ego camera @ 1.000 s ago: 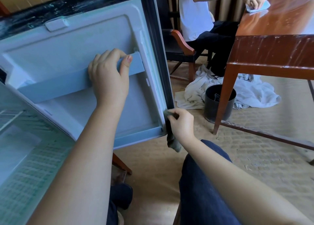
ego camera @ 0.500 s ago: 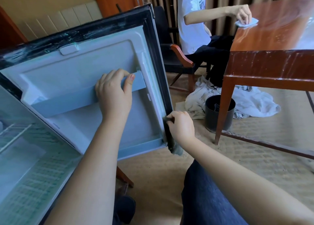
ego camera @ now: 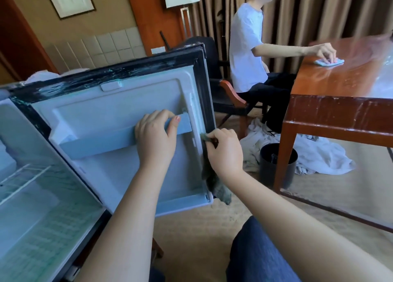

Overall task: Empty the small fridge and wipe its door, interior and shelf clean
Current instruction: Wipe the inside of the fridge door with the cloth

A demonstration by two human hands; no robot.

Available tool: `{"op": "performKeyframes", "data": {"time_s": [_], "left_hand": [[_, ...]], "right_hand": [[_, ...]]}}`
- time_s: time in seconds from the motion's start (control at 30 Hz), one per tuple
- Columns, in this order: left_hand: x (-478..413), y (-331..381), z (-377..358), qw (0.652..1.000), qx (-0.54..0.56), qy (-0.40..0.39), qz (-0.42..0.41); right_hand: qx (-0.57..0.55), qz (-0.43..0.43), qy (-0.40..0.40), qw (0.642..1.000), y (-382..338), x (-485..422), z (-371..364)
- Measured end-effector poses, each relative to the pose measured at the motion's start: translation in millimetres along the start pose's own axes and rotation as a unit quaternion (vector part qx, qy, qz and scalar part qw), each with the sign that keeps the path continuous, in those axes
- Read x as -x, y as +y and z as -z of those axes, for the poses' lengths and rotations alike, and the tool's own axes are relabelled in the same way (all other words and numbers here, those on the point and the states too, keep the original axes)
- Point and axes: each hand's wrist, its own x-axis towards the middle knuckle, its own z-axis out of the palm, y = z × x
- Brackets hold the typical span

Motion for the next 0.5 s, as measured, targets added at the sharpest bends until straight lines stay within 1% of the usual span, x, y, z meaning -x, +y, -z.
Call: {"op": "performKeyframes", "data": {"time_s": [0.07,0.1,0.13,0.23,0.33,0.43,0.5], "left_hand": [[0,-1,1,1.0,0.003,-0.011,0.003],[-1,-2,1,1.0,0.003,-0.016,0.005],[-1,-2,2,1.0,0.003,-0.019,0.007],[1,-2,5,1.0,0.0,-0.023,0.003],[4,-1,9,1.0,0.003,-0.017,-0.003],[7,0,15,1.0,0.004,-0.023,-0.001],[7,0,17,1.0,0.011,-0.029,-0.003]], "right_hand": [[0.027,-0.016,-0.056,0.998,7,3,3],[0.029,-0.011,-0.067,0.997,3,-1,8],[0.019,0.002,-0.061,0.998,-6,-9,14],[-0.042,0.055,0.028,0.997,-53,-52,38],[-0.07,0.103,0.069,0.99,-96,-87,47],[-0.048,0.159,0.105,0.981,-97,-72,32],[-0.043,0.173,0.14,0.974,-82,-45,23]]}}
